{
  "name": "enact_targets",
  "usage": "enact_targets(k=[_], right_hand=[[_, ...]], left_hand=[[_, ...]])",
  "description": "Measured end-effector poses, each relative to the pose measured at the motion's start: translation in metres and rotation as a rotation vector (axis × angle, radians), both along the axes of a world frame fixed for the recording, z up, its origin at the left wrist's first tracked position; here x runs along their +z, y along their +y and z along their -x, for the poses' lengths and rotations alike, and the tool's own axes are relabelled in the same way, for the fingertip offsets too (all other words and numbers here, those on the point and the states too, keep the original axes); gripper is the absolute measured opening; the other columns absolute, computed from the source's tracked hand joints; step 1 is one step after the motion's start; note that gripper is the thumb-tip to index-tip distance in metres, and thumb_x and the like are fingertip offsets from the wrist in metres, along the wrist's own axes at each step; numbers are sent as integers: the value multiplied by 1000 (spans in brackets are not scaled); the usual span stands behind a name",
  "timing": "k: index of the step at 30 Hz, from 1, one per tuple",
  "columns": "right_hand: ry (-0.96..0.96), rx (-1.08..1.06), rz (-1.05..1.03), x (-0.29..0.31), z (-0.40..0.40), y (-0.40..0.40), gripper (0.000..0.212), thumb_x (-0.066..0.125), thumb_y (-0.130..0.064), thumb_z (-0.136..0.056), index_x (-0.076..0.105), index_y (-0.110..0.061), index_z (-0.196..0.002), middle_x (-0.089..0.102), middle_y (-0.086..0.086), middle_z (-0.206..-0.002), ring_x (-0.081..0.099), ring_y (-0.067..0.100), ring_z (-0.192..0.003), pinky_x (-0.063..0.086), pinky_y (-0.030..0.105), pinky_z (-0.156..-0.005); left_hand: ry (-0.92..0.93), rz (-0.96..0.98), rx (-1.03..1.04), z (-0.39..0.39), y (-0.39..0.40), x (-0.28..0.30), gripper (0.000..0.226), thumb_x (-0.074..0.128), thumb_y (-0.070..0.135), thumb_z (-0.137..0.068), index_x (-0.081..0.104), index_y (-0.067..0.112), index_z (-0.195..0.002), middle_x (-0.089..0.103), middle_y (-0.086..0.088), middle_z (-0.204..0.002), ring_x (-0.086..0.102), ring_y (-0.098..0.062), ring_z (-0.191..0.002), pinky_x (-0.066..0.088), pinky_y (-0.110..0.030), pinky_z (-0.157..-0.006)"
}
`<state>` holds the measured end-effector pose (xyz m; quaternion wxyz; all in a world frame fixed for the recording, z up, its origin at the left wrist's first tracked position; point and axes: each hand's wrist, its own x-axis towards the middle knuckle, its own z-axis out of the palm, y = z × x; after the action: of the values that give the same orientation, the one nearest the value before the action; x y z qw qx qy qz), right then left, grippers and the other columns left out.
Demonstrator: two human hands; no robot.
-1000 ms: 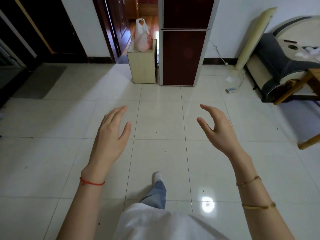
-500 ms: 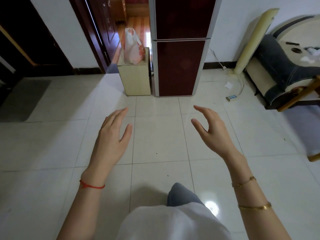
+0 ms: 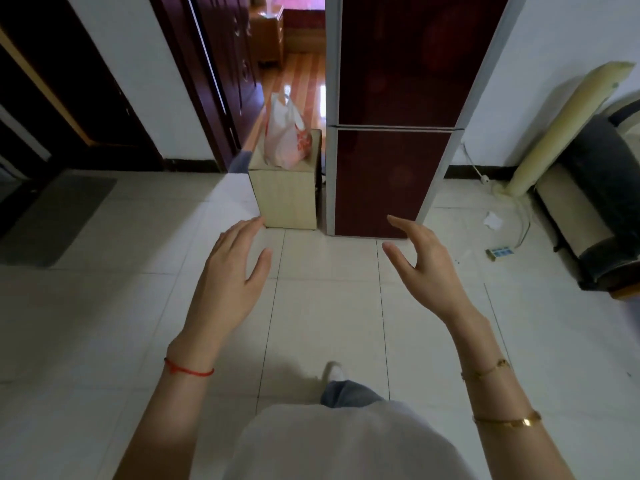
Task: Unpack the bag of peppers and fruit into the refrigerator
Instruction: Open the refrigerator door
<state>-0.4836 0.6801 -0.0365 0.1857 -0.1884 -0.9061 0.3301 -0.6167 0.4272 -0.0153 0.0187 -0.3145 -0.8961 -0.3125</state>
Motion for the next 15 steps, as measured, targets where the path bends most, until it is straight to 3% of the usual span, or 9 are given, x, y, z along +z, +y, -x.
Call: enact_targets(k=[5,15], right_hand=[[39,41,-3,17,92,70,44,55,-33,-98,50,-18,-139,55,-4,-137,49,16,-129,41,29,-105],[9,59,20,5,232,149,44,55,-30,-98,50,-16,-139,54,-4,-137,43,10,-132,31,19,-107]], left_hand=[[22,-44,32,80,65,14,48,49,27,-99,40,18,-145,44,2,-149,38,-12,-138,26,-20,-109],[-36,-53,47,214,147,-4,49,50,27,-98,39,20,-146,44,2,-149,37,-9,-137,24,-15,-107]])
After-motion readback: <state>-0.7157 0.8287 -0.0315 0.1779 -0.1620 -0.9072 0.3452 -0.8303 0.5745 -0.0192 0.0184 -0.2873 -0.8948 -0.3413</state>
